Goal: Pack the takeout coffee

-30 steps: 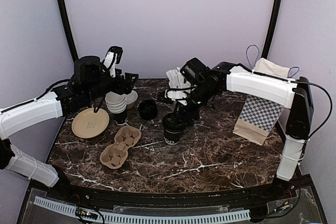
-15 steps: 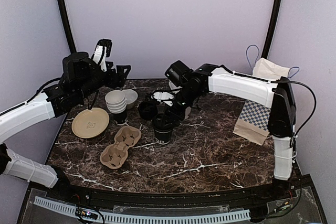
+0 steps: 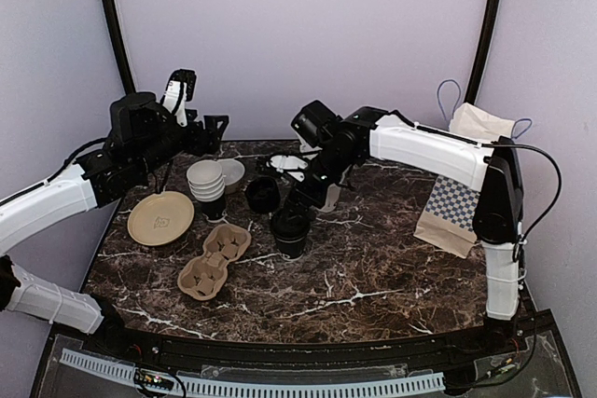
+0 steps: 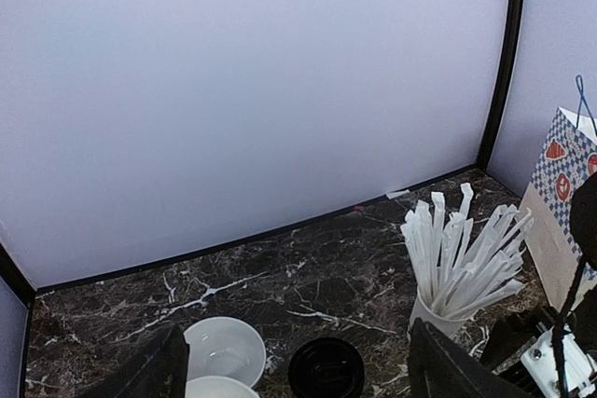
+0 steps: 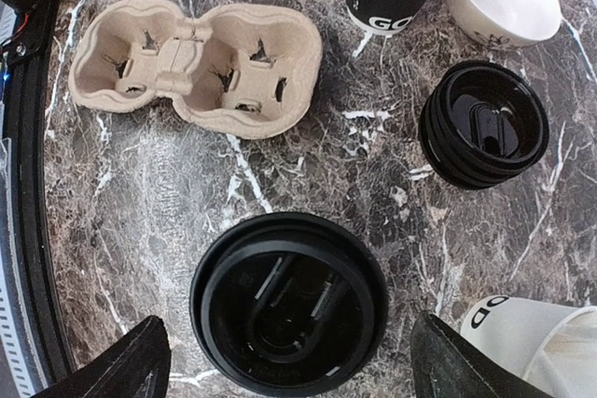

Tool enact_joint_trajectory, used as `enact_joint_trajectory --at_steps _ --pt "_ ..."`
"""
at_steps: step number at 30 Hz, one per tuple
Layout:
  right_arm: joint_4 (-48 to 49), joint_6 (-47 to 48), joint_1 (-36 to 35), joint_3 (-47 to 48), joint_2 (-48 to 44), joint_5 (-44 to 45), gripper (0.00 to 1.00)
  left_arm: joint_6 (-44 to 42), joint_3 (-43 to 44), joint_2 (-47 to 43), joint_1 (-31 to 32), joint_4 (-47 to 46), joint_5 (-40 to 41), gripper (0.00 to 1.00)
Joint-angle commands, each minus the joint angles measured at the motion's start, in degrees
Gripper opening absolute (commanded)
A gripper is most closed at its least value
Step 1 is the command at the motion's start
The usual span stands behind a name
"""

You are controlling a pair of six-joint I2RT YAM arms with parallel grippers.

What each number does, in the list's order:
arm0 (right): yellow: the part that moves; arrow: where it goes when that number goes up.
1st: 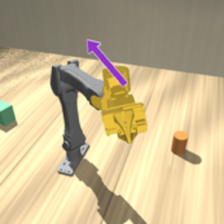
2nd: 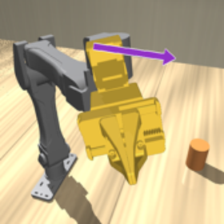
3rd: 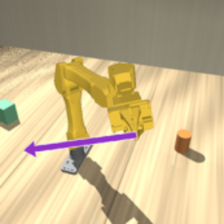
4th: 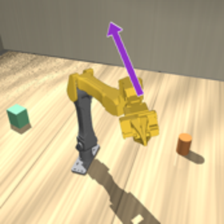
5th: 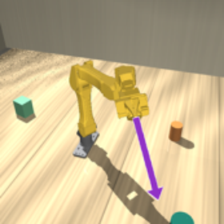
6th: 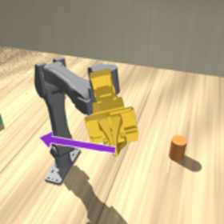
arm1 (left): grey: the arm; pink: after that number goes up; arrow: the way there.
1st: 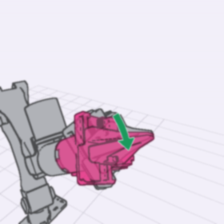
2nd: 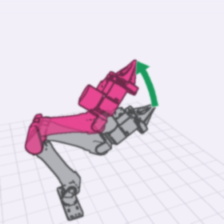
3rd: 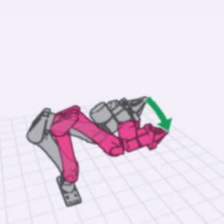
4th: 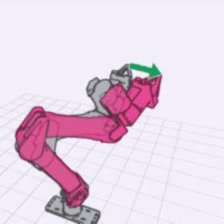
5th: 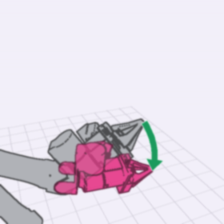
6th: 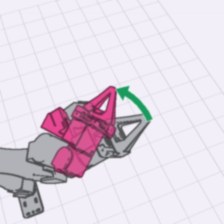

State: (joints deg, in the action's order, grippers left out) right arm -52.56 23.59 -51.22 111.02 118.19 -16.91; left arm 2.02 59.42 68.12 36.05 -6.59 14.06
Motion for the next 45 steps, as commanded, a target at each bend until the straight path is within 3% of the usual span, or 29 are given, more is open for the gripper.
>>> enact_joint_trajectory --at_steps 1,6,9,18,30,45 --pt "-0.71 -1.20 -0.46 2.42 -0.60 -0.60 0.90 -0.11 1.91 0.14 -0.85 2.73 1.98 0.84" --pt "-1.63 -0.76 0.19 0.64 -5.80 -1.01 0.89 -0.97 7.40 4.45 -2.67 13.03 2.69 0.82" --pt "-2.63 -0.27 1.87 -1.50 -9.73 -3.30 0.88 0.19 14.19 7.70 -4.26 21.10 1.75 0.74" --pt "1.79 1.81 8.97 -18.82 -22.86 -12.08 0.85 2.89 30.79 19.04 -4.41 44.96 -3.53 0.62" --pt "7.07 -0.65 12.43 -25.89 -27.11 -8.16 0.82 1.90 31.65 21.97 -4.41 47.72 -13.02 0.60" --pt "8.53 0.40 12.46 -28.58 -27.66 -9.62 0.80 4.08 35.80 29.40 -4.47 58.80 -0.01 0.50"
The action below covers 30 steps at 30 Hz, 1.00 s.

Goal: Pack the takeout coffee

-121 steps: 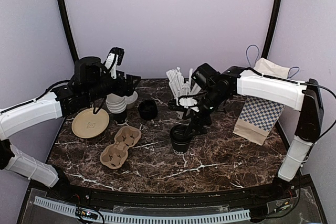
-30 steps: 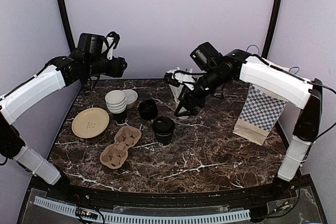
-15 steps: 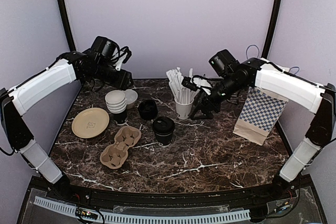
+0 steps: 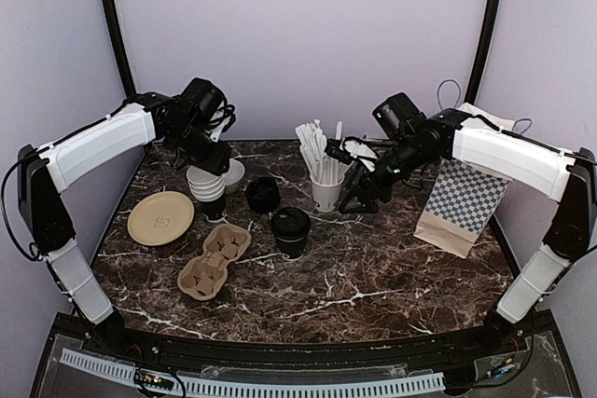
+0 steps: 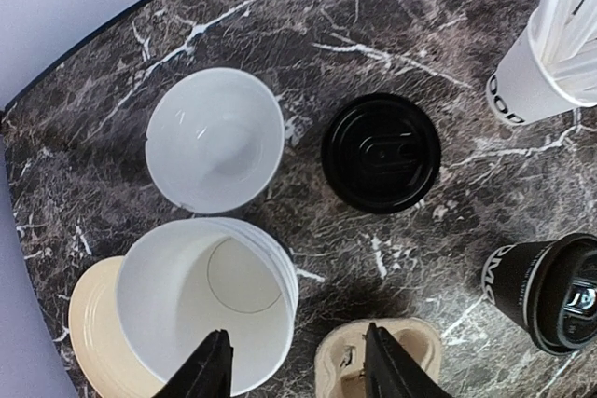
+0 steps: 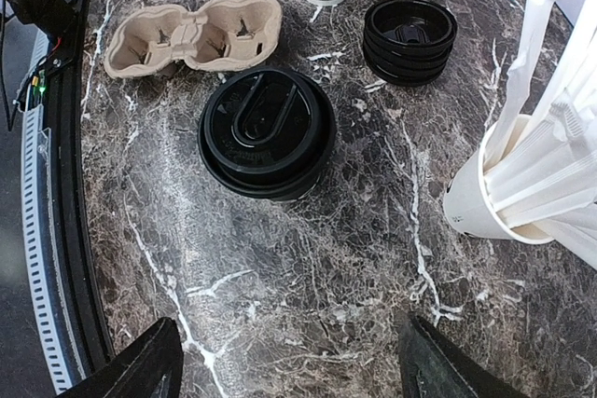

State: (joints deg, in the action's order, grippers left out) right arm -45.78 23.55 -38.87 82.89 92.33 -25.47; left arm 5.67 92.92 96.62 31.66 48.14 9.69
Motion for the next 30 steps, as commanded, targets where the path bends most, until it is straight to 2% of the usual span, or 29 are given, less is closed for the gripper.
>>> enact_joint_trajectory --at_steps 1,6,11,20,23,26,30 --pt "1.75 0.49 0.13 -0.53 -1.62 -1.41 0.80 0.41 2.47 1.57 -0.09 4.33 4.89 0.49" --pt "1.43 0.72 0.11 -0.55 -1.20 -2.46 0.80 0.38 2.65 3.72 -0.14 4.83 4.12 0.43" --pt "1.26 0.79 0.11 -0.60 -1.29 -2.48 0.79 -0.13 3.92 5.49 -0.19 4.39 3.30 0.30" --pt "1.12 0.95 0.11 -0.73 -1.37 -2.58 0.79 -0.47 5.72 6.97 -0.19 5.82 3.76 0.18" --pt "1.10 0.97 0.12 -0.47 -1.15 -2.65 0.79 -0.55 6.04 7.05 -0.19 6.29 4.31 0.16" --pt "0.88 1.05 0.11 -0.30 -0.85 -2.87 0.79 -0.30 6.43 7.72 -0.19 7.61 5.48 0.21" --pt "0.72 1.14 0.11 -0.12 -0.60 -3.07 0.79 -0.09 6.17 8.51 -0.21 8.19 5.62 0.22"
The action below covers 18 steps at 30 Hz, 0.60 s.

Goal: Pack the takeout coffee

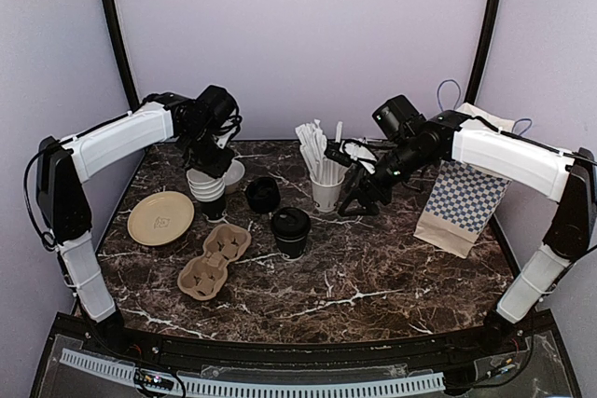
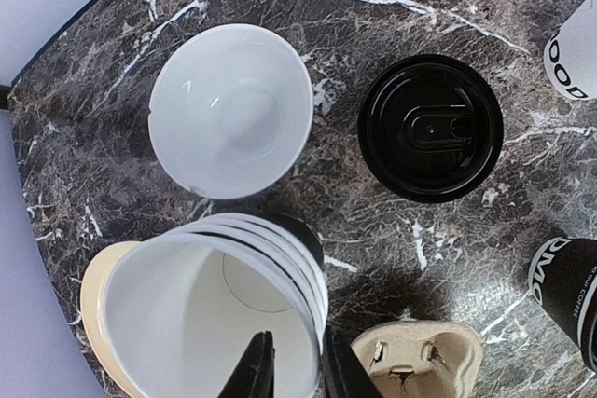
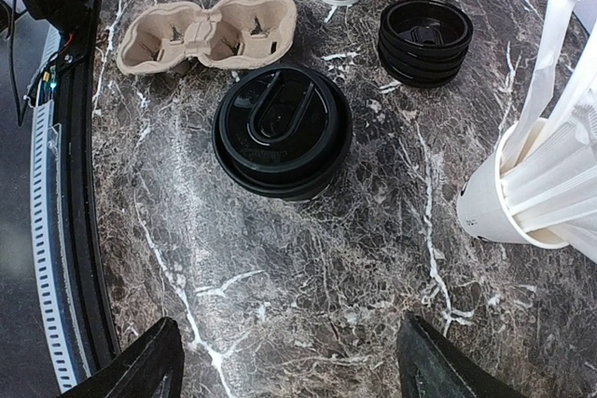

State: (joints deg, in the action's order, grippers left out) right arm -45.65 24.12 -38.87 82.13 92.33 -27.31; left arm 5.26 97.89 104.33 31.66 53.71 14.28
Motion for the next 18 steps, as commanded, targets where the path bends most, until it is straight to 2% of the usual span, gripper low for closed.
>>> enact_joint_trajectory --at_steps 1,18 --pt "0.61 0.58 0.11 0.78 -0.45 -1.26 0.79 0.35 1.11 1.05 -0.20 2.66 0.89 0.22" --pt "0.45 0.74 0.07 1.05 0.60 -1.77 0.78 -0.21 3.17 -1.53 -0.19 4.28 1.22 0.00"
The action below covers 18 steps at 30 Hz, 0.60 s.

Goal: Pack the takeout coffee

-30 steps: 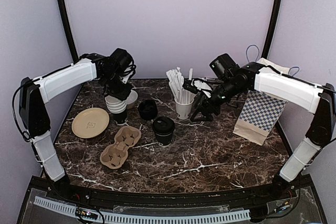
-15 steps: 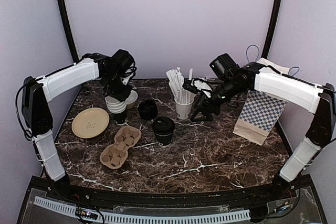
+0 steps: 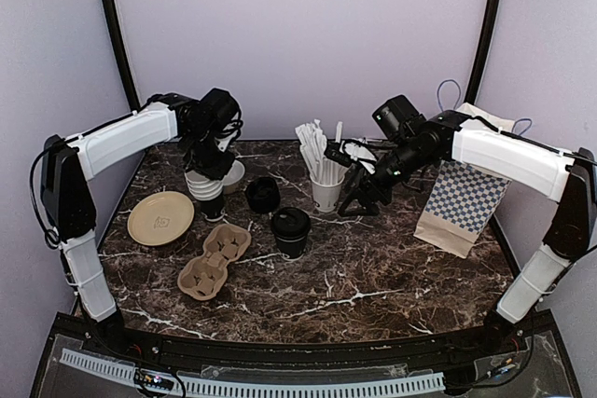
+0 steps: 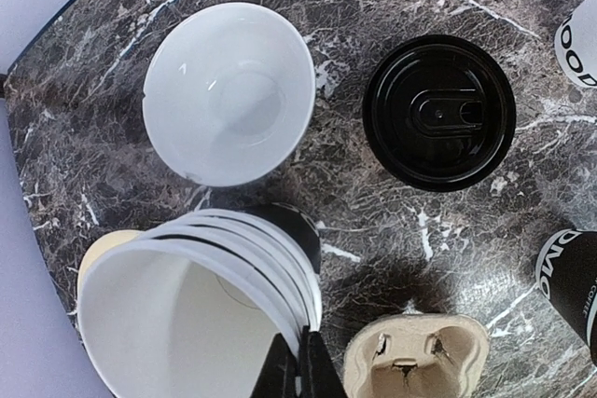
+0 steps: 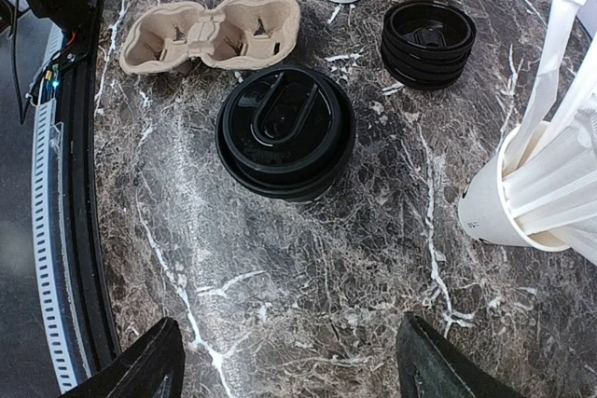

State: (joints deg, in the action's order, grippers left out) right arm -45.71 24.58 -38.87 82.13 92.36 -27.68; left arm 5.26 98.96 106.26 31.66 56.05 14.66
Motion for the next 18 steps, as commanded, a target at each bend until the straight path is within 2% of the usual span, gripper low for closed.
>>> enact_joint_trajectory --at_steps 1,6,9,12,14,15,16,17,18 --pt "0.39 0.29 0.11 1.22 0.62 -1.54 0.78 -0.44 2.42 -3.48 -0.13 2.37 0.87 0.00" --pt "0.45 0.29 0.11 1.36 0.88 -1.72 0.78 -1.58 2.14 -3.82 -0.12 2.45 4.46 0.00" --pt "0.36 0.29 0.11 1.46 0.98 -2.06 0.78 -1.36 2.22 -4.13 -0.19 1.40 -4.78 0.00" --pt "0.22 0.29 0.11 1.62 1.18 -2.16 0.78 -1.17 3.41 -2.98 0.62 2.57 0.75 0.00" --pt "0.22 0.34 0.12 1.51 1.01 -2.24 0.78 -0.81 4.79 -2.17 0.14 3.43 -2.59 0.00" --pt "0.27 0.38 0.11 1.35 0.91 -2.28 0.78 -0.63 4.47 -2.45 0.59 2.56 -1.50 0.00" --pt "0.35 0.38 0.11 1.29 0.90 -2.29 0.78 -0.88 4.00 -2.28 1.12 1.84 3.51 0.00" --pt "0.32 0.38 0.11 1.35 0.97 -2.29 0.78 -0.80 4.73 -1.38 0.95 2.82 3.52 0.00" --pt "0.22 0.38 0.11 1.37 0.98 -2.42 0.78 -0.66 6.59 -1.13 0.29 4.44 -1.30 0.00"
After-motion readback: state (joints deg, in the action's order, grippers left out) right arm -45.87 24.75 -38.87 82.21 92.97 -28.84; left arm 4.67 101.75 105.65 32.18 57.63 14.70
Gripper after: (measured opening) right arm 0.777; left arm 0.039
